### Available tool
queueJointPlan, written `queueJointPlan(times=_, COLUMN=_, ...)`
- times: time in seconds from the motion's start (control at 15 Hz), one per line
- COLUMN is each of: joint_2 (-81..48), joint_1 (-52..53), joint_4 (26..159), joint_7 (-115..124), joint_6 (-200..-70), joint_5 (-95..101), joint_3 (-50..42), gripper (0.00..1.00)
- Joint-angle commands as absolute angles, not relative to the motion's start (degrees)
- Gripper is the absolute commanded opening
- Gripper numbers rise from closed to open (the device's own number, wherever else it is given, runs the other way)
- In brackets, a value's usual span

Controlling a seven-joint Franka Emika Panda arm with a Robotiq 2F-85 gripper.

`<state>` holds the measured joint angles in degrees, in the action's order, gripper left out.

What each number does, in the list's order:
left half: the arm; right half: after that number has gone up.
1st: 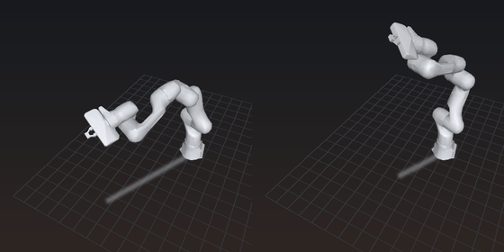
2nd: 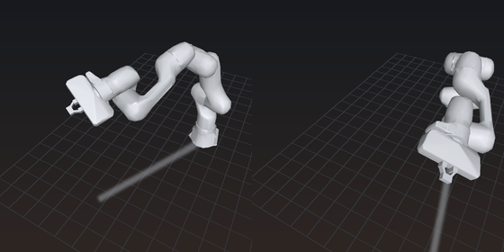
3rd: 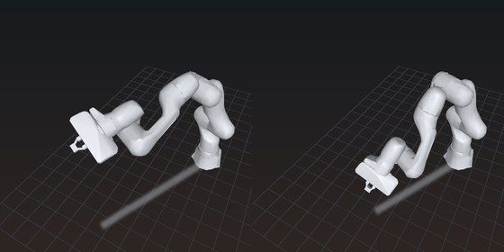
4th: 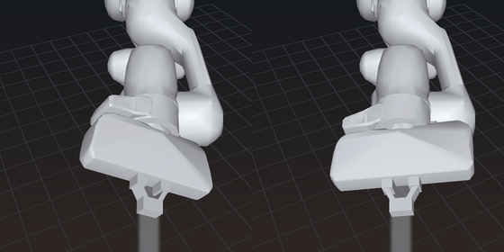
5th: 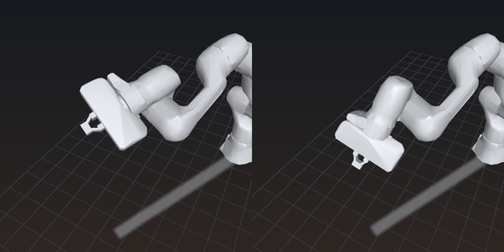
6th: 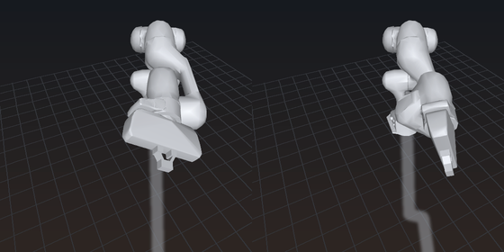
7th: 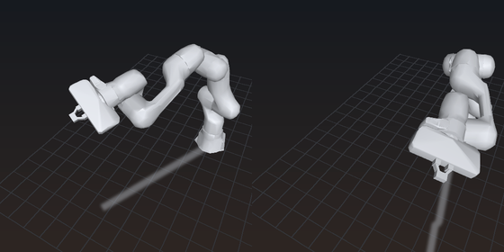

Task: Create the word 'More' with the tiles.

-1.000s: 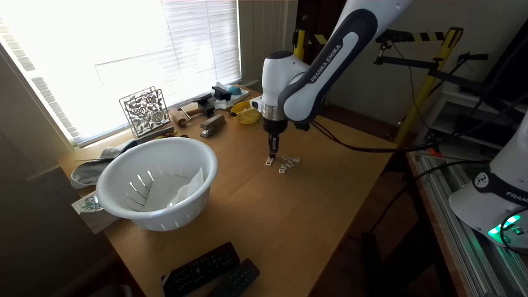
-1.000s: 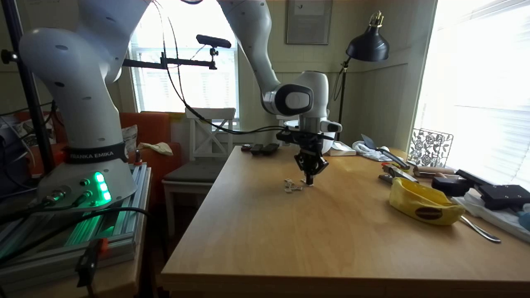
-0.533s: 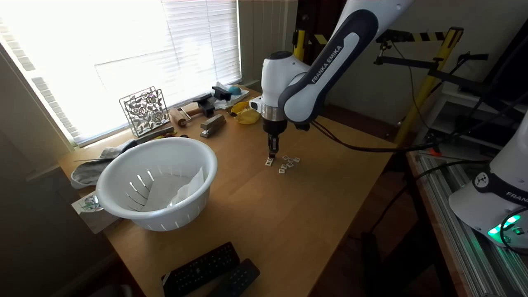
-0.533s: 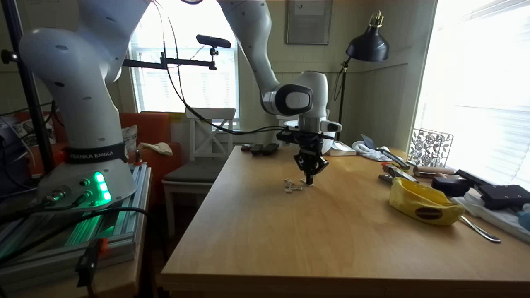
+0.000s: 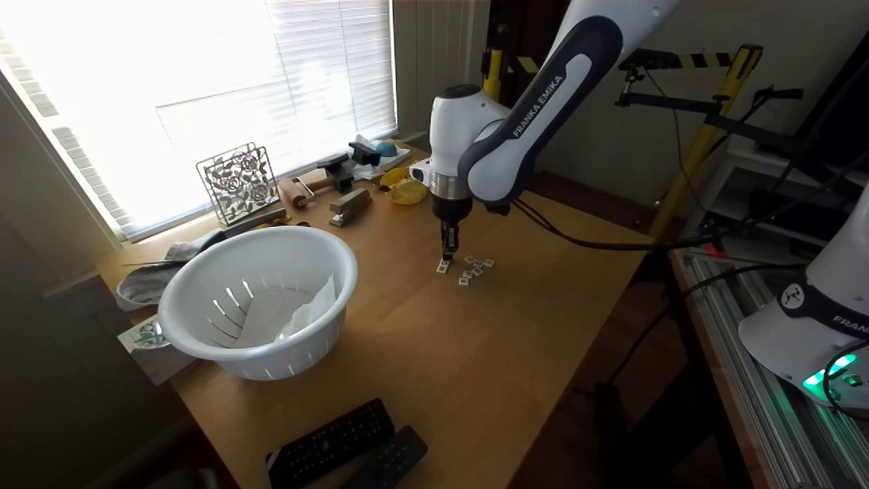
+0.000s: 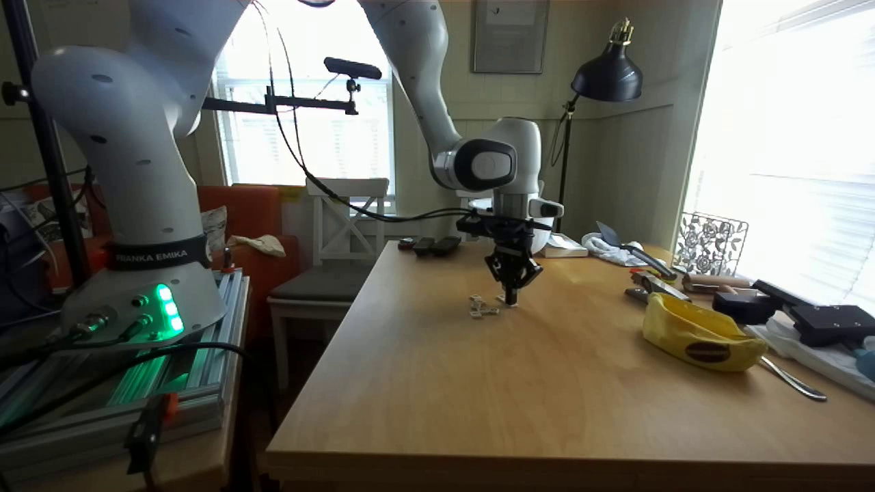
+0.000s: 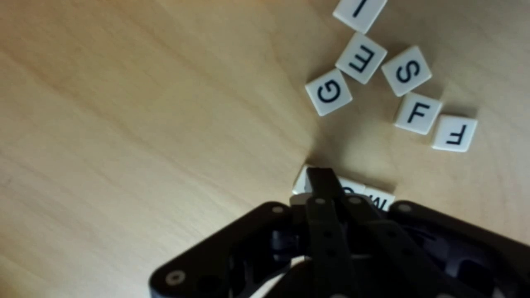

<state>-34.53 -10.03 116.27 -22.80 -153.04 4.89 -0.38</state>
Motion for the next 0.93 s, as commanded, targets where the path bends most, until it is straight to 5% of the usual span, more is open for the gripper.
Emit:
queueJointPlan(times=0.0, joint_2=-35.12, joint_1=-10.88, joint_4=116.72, joint_7=-23.2, joint_6=-155.47, joint_5=5.42, joint_3=0.36, gripper=0.0)
queueJointPlan(times=0.87, joint_2=-27.23, joint_1=-8.75, joint_4=124.92, joint_7=-18.42, joint_6=-158.41, joint_5=6.6, joint_3=-2.19, gripper=0.0)
